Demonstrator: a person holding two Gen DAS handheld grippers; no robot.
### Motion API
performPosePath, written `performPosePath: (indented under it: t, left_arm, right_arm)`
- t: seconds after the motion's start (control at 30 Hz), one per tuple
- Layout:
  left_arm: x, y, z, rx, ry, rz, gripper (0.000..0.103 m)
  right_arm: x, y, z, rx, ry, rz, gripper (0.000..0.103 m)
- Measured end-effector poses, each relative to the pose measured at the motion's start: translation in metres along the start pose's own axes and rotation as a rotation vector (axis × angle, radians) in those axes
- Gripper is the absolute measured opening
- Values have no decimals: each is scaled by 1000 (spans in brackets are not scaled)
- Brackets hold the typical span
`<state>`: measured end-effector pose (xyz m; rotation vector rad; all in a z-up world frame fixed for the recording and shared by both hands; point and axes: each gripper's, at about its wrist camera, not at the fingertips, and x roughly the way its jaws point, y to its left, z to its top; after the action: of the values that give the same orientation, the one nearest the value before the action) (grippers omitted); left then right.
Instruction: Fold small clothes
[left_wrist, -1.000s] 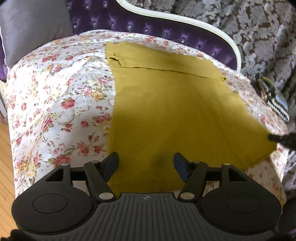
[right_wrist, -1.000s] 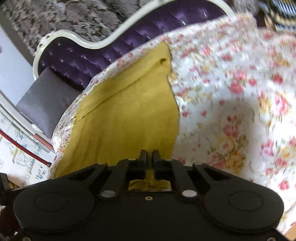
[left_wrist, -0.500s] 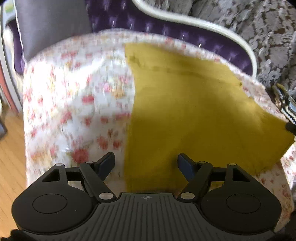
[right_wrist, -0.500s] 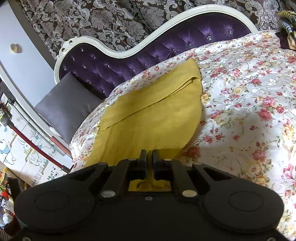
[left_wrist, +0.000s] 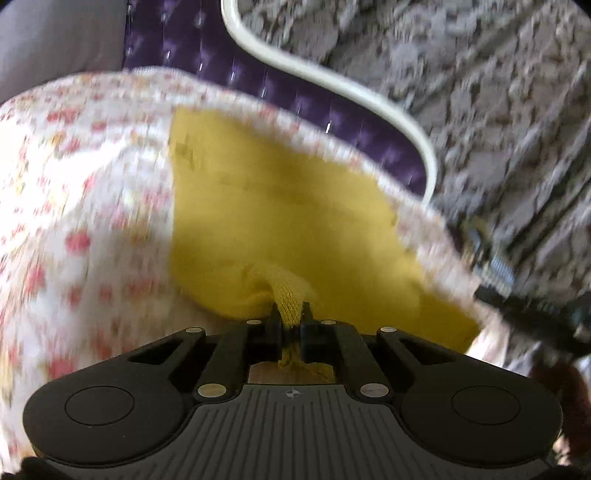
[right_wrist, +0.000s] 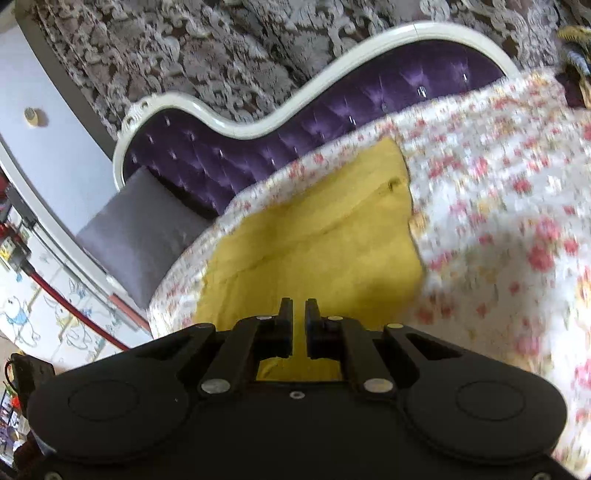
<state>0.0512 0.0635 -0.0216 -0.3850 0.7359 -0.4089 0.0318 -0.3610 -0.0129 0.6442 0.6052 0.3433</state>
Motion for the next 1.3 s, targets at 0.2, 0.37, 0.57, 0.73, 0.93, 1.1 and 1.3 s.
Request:
performPosePath:
  t: [0.2,0.37,0.57,0.73,0.93,1.1,1.3]
  left_arm:
    - [10,-7,53,47,-116,-26,7]
    - [18,-11,64,82,-138,-20,7]
    - [25,-10,59,78,-109,-20,7]
    - [22,-6,60,73,-109,-14,7]
    - [22,-3,59,65,-104,-6,7]
    - [24,-1,57,51,-101,-8,7]
    - [24,0,58,45,-100,-8,7]
  right_arm:
    - [24,-2,49,-58,-57,31,20]
    - [36,7,43,-182,44,-6,40]
    - [25,25,-13,-323,154,-34,77]
    - [30,39,-52,-446,232,-148,81]
    - [26,52,-69,-590,238,-194,89]
    - [43,71,-89,-830,260,-228,93]
    - [56,57,-82,-762,277,-238,10]
